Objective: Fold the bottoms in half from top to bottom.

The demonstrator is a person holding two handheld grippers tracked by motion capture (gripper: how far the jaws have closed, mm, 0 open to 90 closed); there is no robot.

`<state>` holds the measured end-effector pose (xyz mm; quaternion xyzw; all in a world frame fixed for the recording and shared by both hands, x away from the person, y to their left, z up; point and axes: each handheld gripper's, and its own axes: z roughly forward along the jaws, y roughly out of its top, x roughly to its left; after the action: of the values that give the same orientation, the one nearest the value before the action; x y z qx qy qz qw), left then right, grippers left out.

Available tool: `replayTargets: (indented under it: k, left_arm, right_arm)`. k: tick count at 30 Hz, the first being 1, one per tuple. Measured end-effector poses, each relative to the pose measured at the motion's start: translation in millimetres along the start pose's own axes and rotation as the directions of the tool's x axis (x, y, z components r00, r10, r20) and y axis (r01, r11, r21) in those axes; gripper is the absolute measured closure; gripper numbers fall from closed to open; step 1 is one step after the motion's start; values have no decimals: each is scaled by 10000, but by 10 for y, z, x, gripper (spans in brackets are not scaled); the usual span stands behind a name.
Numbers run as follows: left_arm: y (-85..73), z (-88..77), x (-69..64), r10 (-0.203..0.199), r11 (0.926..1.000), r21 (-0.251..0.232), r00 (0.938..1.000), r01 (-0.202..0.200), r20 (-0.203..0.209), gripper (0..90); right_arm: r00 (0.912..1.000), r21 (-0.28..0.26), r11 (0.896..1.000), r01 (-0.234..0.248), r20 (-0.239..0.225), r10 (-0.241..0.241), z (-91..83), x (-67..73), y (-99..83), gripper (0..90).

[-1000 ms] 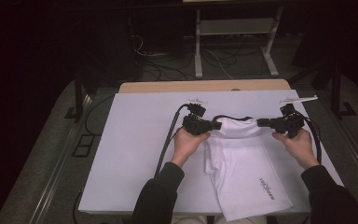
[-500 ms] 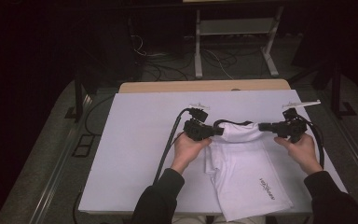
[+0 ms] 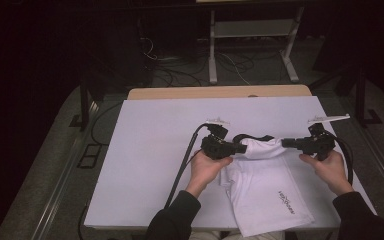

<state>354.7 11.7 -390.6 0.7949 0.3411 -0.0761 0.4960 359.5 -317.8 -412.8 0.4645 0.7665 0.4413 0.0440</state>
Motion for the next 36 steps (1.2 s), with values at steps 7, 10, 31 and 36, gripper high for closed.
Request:
replayTargets:
  k: [7,10,31,36]
  left_arm:
    - [-74,9,-91,75,10000,15,9996,-76,255,873]
    - [-107,-6,-112,56,10000,-26,9995,-55,313,873]
    - [-376,-57,-237,-67,9991,-399,9928,116,1197,873]
    - [-439,-27,-282,-46,9991,-407,9903,103,1392,873]
  right_arm:
    - [9999,-37,10000,-18,-104,18,-49,13,-59,877]
    - [9998,-7,10000,63,-163,-63,-66,31,-77,877]
    - [9979,-11,9996,288,-587,-288,-213,155,-225,877]
    - [9973,-3,9997,253,-693,-253,-240,163,-262,877]
